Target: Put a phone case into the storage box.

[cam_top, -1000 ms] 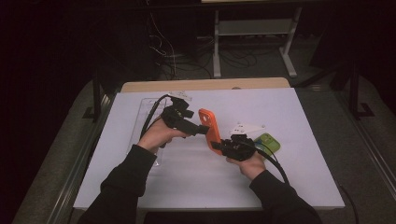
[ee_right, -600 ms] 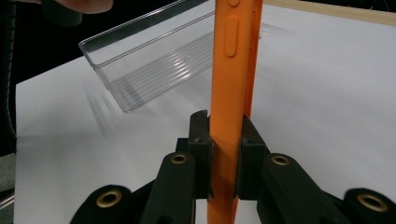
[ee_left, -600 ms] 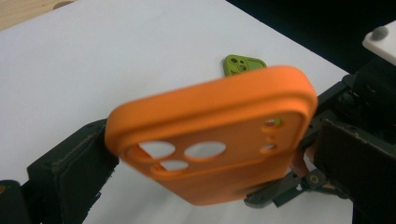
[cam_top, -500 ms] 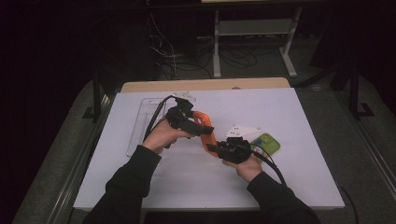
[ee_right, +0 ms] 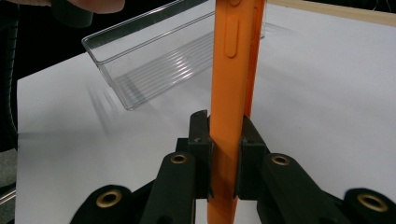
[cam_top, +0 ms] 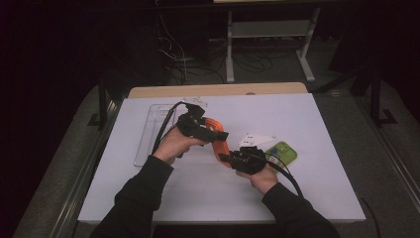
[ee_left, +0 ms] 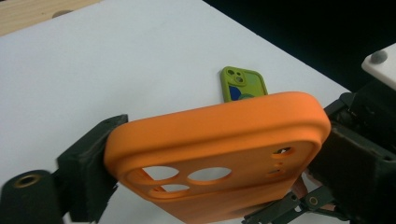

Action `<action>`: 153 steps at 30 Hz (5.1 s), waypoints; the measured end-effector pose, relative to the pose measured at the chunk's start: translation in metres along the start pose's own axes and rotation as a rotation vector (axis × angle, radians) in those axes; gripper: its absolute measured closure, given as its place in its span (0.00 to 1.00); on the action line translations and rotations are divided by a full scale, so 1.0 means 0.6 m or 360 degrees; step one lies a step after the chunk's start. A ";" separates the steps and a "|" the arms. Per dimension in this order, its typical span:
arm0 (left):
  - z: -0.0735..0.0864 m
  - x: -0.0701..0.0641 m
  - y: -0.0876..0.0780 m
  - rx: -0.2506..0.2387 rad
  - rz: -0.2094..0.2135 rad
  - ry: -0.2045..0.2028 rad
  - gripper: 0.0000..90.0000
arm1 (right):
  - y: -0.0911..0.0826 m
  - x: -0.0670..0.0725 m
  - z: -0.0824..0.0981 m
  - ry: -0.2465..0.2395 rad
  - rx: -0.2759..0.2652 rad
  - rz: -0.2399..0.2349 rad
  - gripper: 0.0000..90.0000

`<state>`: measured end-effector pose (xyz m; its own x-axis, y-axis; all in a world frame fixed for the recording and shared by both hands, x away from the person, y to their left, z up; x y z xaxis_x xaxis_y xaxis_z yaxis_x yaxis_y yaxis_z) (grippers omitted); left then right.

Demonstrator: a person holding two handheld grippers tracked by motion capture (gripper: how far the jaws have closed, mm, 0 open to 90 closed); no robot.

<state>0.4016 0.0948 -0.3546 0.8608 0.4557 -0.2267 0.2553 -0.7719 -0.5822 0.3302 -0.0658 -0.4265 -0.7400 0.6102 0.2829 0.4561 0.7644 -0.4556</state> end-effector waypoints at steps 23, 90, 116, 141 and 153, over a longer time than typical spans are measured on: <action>-0.002 -0.007 0.002 0.0047 -0.0009 0.0055 0.19 | 0.008 -0.001 0.006 -0.0027 0.0053 0.0009 0.82; -0.077 0.228 -0.203 0.0244 -0.0830 -0.0257 0.19 | -0.172 -0.107 0.108 -0.0064 0.0201 0.0338 0.00; -0.039 0.308 -0.142 0.0368 -0.1118 -0.0454 0.17 | -0.172 -0.102 0.106 -0.0067 0.0191 0.0308 0.00; -0.015 0.337 -0.097 0.0425 -0.1186 -0.0512 0.17 | -0.174 -0.101 0.105 -0.0048 0.0168 0.0296 0.00; -0.014 0.350 -0.085 0.0376 -0.1256 -0.0499 0.15 | -0.175 -0.103 0.105 -0.0053 0.0167 0.0291 0.00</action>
<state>0.5733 0.2263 -0.3662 0.3022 0.9448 0.1265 0.5969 -0.0841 -0.7979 0.2972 -0.1966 -0.4492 -0.6666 0.7280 0.1602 0.5314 0.6149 -0.5827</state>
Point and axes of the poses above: each handheld gripper's, and its own axes: y roughly forward along the jaws, z roughly out of its underside, x roughly to its left, the point moved 3 cm from there along y, roughly forward along the jaws, and after that the axes turned 4 degrees about y, right-handed, at the moved point
